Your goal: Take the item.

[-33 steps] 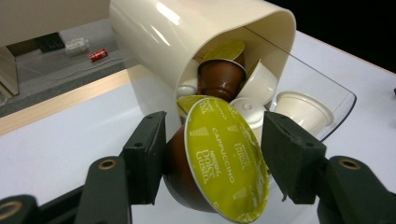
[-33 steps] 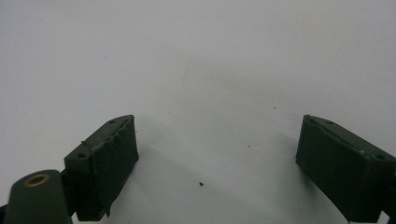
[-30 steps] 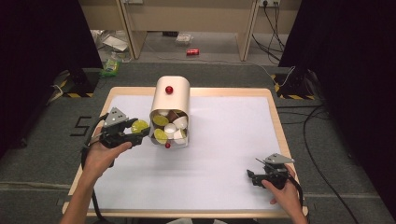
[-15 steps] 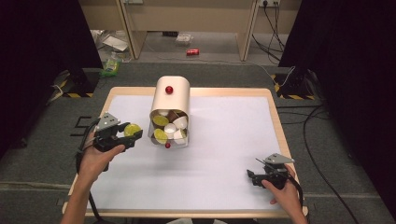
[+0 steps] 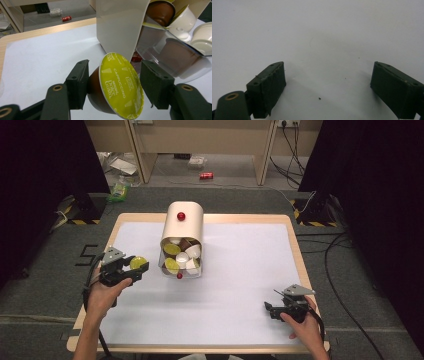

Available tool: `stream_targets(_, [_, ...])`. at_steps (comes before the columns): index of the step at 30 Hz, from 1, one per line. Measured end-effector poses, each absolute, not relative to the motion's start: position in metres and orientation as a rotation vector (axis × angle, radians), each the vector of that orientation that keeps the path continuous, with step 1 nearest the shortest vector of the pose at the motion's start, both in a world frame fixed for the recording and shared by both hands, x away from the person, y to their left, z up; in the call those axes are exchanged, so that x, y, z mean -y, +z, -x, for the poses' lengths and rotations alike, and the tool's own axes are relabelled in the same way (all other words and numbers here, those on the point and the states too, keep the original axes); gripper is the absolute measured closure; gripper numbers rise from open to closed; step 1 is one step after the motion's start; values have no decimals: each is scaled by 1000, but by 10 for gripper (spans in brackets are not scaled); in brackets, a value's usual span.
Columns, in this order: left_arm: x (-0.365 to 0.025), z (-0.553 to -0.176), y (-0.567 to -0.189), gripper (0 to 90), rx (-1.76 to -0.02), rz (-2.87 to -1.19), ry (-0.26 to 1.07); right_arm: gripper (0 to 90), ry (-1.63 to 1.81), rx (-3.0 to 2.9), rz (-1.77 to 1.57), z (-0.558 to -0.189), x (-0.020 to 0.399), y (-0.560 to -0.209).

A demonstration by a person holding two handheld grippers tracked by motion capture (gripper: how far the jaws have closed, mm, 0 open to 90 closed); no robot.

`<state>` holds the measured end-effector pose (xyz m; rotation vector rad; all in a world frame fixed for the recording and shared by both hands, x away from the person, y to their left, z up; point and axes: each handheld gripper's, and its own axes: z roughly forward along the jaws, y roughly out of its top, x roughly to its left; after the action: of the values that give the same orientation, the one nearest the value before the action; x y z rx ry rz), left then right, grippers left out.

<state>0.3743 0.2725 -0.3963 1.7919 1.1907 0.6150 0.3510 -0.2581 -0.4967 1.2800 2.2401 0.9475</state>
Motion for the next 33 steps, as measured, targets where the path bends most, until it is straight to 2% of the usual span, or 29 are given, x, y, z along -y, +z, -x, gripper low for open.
stream_targets(33, [-280, -399, -449, 412, -1280, -1832, 609, 131, 947, -2241, -1281, -351, 258, -497])
